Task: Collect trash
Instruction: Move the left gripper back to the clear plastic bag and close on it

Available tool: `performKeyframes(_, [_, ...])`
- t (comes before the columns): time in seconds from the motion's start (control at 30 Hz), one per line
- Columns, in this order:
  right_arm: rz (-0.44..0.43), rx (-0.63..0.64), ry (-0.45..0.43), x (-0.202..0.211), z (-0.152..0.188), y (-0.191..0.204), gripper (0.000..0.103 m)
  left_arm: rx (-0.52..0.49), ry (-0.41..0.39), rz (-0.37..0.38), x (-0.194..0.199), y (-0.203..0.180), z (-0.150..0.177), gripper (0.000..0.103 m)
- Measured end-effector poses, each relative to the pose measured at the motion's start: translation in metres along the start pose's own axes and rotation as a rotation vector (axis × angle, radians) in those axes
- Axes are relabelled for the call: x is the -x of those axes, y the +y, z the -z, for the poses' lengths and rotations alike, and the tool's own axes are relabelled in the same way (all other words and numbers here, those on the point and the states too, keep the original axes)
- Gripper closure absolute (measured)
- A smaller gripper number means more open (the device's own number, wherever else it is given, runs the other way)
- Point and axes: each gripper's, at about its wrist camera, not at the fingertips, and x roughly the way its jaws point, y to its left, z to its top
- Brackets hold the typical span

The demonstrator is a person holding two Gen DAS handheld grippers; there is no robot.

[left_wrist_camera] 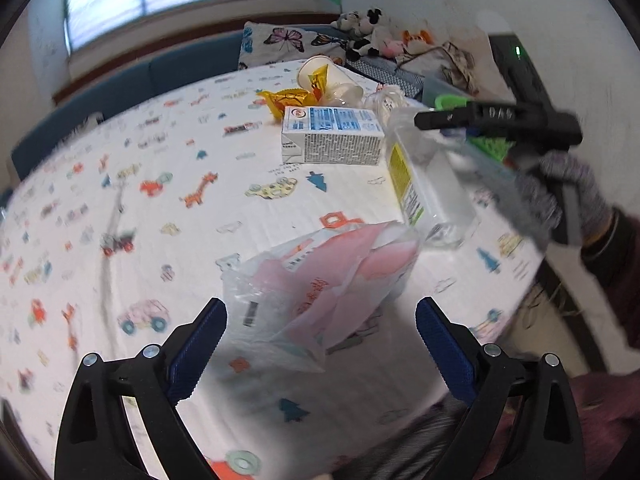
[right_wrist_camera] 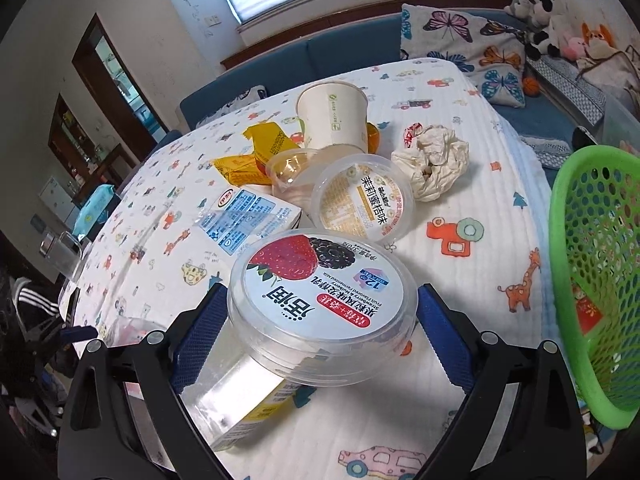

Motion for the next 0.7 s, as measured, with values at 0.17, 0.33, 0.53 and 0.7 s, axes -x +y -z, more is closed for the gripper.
performKeyframes(0.17, [0.015,0.010,0.003,-0.002,0.002,0.003,0.010,-0.150,-0.026,-0.089,-0.005,-0.013,0.001,0.014])
performKeyframes(0.33, [0.028,0.029,-0.004,0.000,0.004,0.007,0.011,-0.181,-0.036,-0.100,-0.010,-0.017,-0.002,0.038])
performKeyframes(0.53, [0.034,0.038,-0.011,0.002,0.005,0.010,0.011,-0.169,-0.050,-0.069,-0.011,-0.019,-0.002,0.057])
performKeyframes(0.7, [0.027,0.029,-0.031,0.010,0.003,0.008,0.011,-0.154,-0.044,-0.055,-0.012,-0.019,-0.004,0.072])
